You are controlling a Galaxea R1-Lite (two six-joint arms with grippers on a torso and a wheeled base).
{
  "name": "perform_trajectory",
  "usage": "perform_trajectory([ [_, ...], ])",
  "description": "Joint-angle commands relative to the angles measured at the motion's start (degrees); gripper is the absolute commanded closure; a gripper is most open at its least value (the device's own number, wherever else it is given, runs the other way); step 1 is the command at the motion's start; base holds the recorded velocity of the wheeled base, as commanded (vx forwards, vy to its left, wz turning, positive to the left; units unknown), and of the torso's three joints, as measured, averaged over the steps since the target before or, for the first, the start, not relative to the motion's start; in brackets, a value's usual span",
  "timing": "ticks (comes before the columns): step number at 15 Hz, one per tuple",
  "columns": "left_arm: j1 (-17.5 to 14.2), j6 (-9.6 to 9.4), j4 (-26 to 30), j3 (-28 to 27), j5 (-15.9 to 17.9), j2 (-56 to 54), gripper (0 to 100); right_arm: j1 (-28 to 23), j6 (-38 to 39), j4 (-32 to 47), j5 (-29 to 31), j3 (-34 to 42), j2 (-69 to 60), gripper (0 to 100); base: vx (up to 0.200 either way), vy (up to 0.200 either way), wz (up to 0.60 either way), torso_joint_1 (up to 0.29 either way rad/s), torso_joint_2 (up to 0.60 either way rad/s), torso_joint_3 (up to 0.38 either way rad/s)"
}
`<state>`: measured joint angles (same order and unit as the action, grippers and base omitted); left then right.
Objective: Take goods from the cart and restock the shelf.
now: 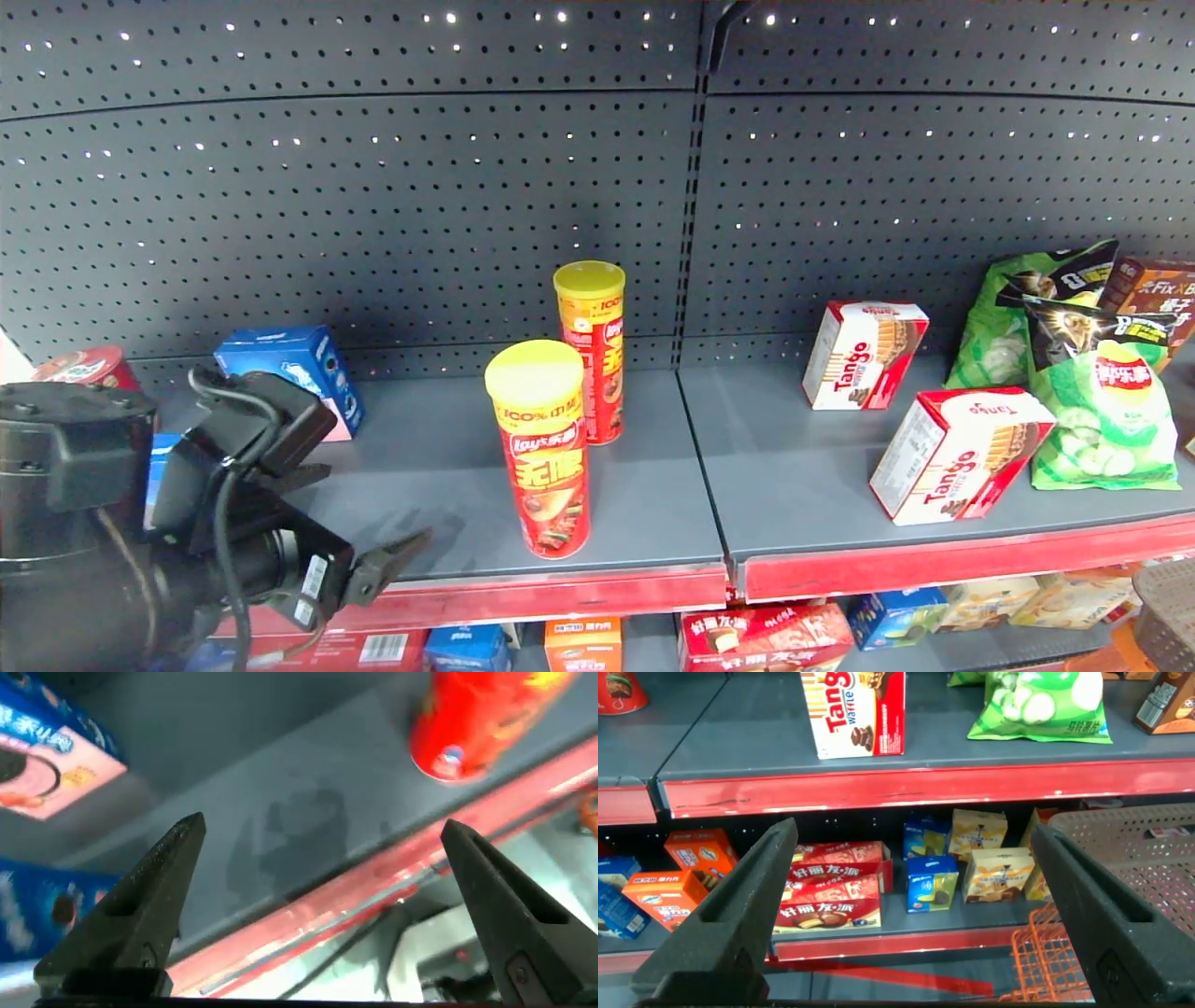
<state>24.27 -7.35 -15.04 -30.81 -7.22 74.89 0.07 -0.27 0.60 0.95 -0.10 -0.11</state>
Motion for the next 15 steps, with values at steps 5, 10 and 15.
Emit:
perform_trajectory([
  [5,0.5,0.14,-8.4,-2.2,-2.5,13.1,0,0.0,0.0,0.0,0.0,0.0,0.1,0,0.0,0.0,0.0,0.0,0.0,0.0],
  [10,3.9,0.76,-8.5,-4.4,0.3,15.1,0,0.0,0.0,0.0,0.0,0.0,0.1,0,0.0,0.0,0.0,0.0,0.0,0.0],
  [15,3.9,0.76,-8.4,-10.4,0.3,19.5,0,0.0,-0.1,0.0,0.0,0.0,0.1,0,0.0,0.0,0.0,0.0,0.0,0.0],
])
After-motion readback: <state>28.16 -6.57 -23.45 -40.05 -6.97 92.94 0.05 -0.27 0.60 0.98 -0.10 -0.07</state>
